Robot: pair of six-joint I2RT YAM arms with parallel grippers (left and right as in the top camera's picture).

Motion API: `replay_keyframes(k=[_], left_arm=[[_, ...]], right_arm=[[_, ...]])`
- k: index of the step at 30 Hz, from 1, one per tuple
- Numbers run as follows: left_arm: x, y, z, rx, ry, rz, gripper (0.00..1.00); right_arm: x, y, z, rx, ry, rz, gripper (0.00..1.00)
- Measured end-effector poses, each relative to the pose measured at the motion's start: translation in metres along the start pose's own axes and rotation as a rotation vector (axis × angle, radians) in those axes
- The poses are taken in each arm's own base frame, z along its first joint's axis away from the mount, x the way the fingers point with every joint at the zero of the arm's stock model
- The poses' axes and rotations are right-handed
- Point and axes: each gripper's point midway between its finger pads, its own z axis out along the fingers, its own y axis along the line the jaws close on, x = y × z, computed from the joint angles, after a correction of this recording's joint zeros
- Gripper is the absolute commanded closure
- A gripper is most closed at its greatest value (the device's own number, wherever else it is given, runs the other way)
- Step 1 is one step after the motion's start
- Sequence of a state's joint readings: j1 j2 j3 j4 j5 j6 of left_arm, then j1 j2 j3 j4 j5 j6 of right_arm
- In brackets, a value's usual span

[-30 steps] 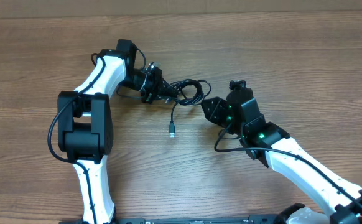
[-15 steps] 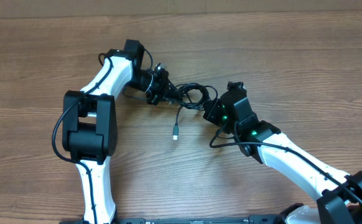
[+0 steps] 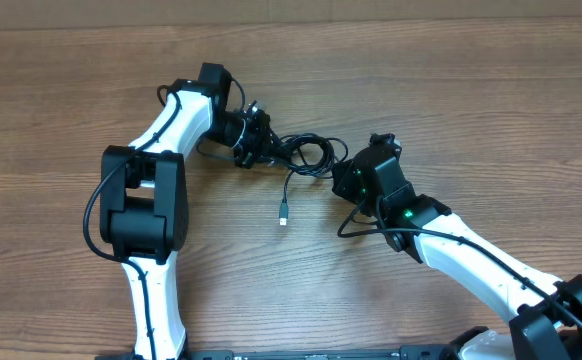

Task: Untangle cables

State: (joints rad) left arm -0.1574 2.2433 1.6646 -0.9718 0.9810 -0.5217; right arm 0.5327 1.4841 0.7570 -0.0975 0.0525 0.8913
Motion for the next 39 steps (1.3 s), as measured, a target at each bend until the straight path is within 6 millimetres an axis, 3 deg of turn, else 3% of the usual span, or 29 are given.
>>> replay_keyframes(k=[1, 5, 8, 12, 19, 20, 21, 22, 23, 24, 27, 31, 36, 39], left_arm=[[0.002, -0.002, 0.0, 0.013, 0.009, 0.0, 0.96], [0.009, -0.01, 0.0, 0.06, 0.044, 0.016, 0.96], [0.01, -0.012, -0.001, 0.074, 0.051, 0.039, 0.96], [0.004, -0.01, 0.0, 0.058, 0.024, 0.071, 0.96], [-0.006, -0.001, 0.0, -0.005, -0.022, 0.323, 0.96], [-0.005, -0.002, 0.0, 0.002, -0.017, 0.356, 0.96], [-0.002, -0.004, 0.0, 0.018, -0.008, 0.409, 0.96], [0.0, -0.007, 0.0, 0.036, -0.001, 0.446, 0.96], [0.001, -0.008, 0.0, 0.042, 0.001, 0.457, 0.96], [0.002, -0.01, 0.0, 0.056, 0.006, 0.462, 0.96], [0.004, -0.011, 0.0, 0.064, 0.014, 0.399, 0.96], [0.009, -0.009, 0.0, 0.065, 0.037, 0.269, 0.96], [0.006, -0.013, -0.001, 0.078, 0.03, 0.251, 0.96], [0.006, -0.014, -0.001, 0.084, 0.03, 0.239, 0.96]], right_arm=[[0.0, 0.0, 0.0, 0.0, 0.001, -0.003, 0.96], [0.003, -0.008, 0.0, 0.034, 0.01, -0.003, 0.96], [0.008, -0.031, -0.002, 0.134, 0.019, -0.008, 0.96], [0.003, -0.042, -0.003, 0.167, 0.017, 0.01, 0.96], [0.006, -0.072, -0.008, 0.233, 0.103, 0.069, 0.96], [0.007, -0.076, -0.009, 0.244, 0.12, 0.07, 0.93], [0.008, -0.081, -0.011, 0.252, 0.141, 0.07, 0.82], [0.009, -0.071, -0.01, 0.195, 0.174, 0.057, 0.65], [0.008, -0.058, -0.008, 0.127, 0.192, 0.036, 0.59], [0.005, -0.027, -0.006, -0.022, 0.214, -0.005, 0.57], [0.009, 0.004, -0.012, -0.168, 0.266, -0.057, 0.57], [0.017, 0.006, -0.015, -0.19, 0.312, -0.069, 0.56], [0.04, -0.01, -0.021, -0.141, 0.415, -0.092, 0.56], [0.043, 0.0, -0.026, -0.222, 0.449, -0.136, 0.57]])
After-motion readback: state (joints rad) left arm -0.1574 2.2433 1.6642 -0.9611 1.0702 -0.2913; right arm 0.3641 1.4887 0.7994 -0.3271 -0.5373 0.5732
